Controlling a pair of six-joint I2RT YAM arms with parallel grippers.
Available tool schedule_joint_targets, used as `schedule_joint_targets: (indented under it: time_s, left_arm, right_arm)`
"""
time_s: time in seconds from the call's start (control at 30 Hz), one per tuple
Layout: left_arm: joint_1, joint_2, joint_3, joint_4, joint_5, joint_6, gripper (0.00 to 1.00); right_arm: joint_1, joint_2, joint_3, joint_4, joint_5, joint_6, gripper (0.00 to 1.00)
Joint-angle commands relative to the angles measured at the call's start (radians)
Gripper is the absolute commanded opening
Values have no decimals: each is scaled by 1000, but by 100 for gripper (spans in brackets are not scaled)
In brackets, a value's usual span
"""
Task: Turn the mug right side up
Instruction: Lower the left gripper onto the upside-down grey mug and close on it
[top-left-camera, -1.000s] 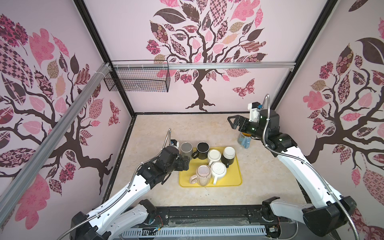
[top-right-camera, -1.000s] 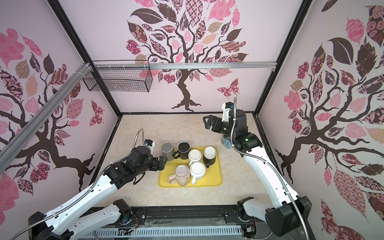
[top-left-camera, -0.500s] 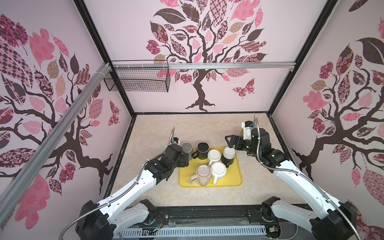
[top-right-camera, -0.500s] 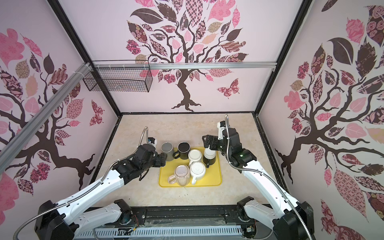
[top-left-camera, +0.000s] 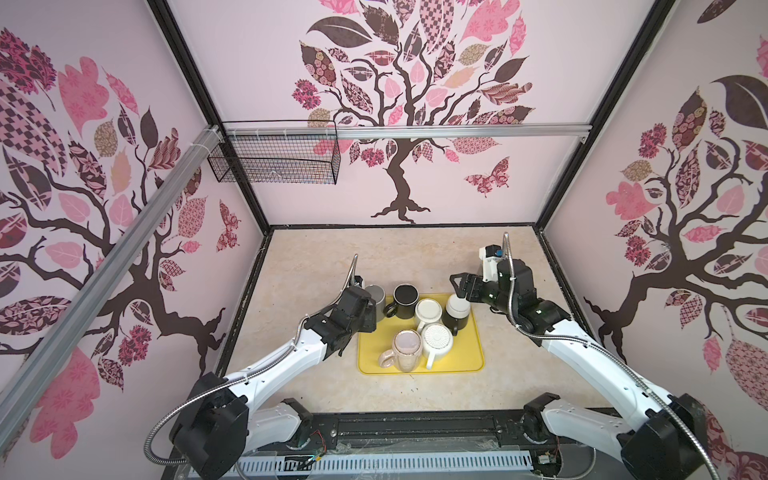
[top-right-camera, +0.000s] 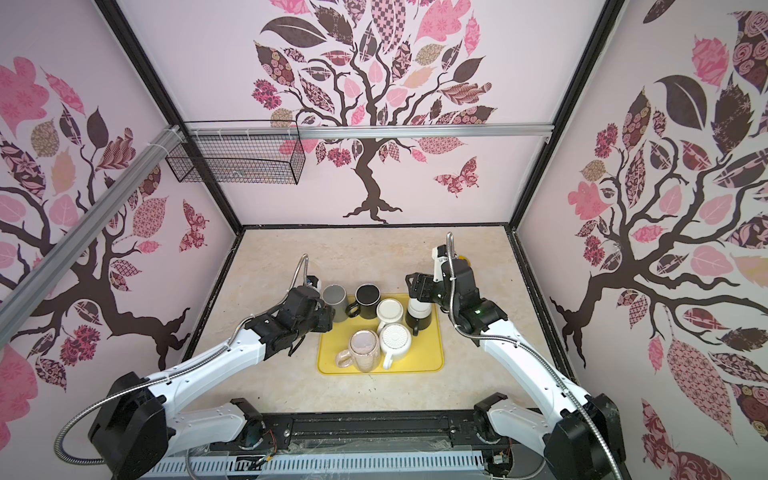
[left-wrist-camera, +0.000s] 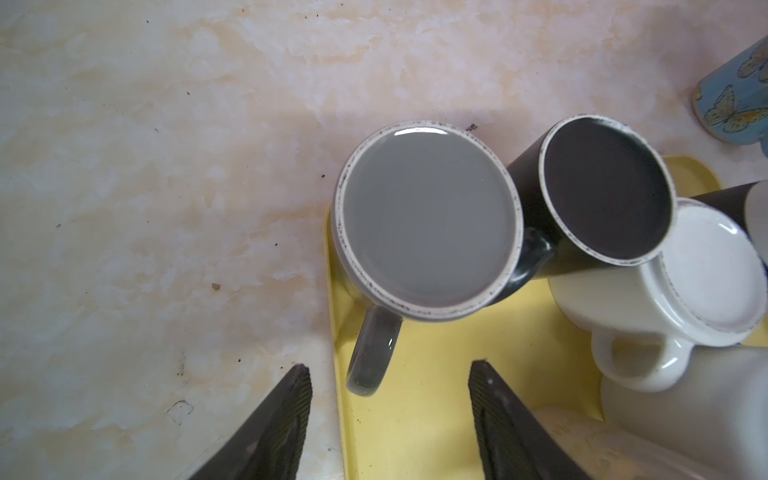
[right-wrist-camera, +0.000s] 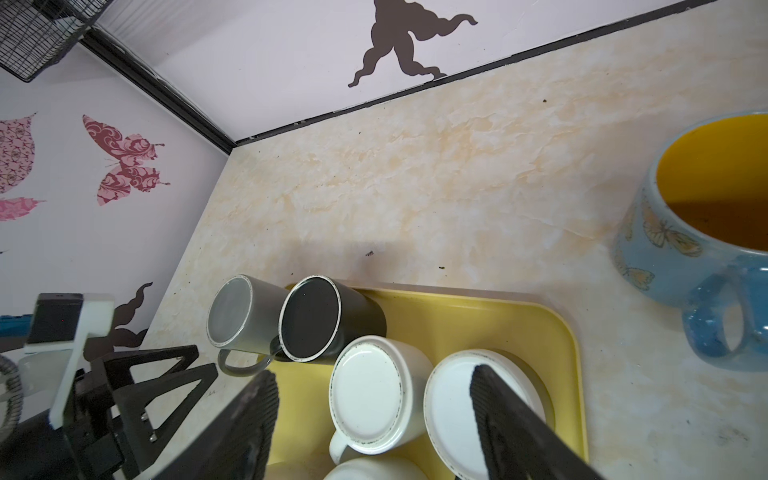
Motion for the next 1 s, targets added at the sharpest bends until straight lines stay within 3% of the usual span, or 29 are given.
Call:
schedule_joint_targets:
  time_s: [0.0, 0.27, 0.63, 0.97]
  left_arm:
    - [16, 29, 27, 37, 9, 30, 62]
    - [25, 94, 43, 53, 32, 47, 51]
    - [29, 164, 51, 88, -7, 94, 46]
    - [29, 204, 55, 124, -6, 99, 33]
  right_arm:
    - [5, -1, 2, 34, -23, 6, 76]
    - [6, 7, 0, 33, -37, 5, 76]
    - [3, 19, -4, 40, -45, 7, 76]
    - [4, 18, -8, 47, -59, -1, 75]
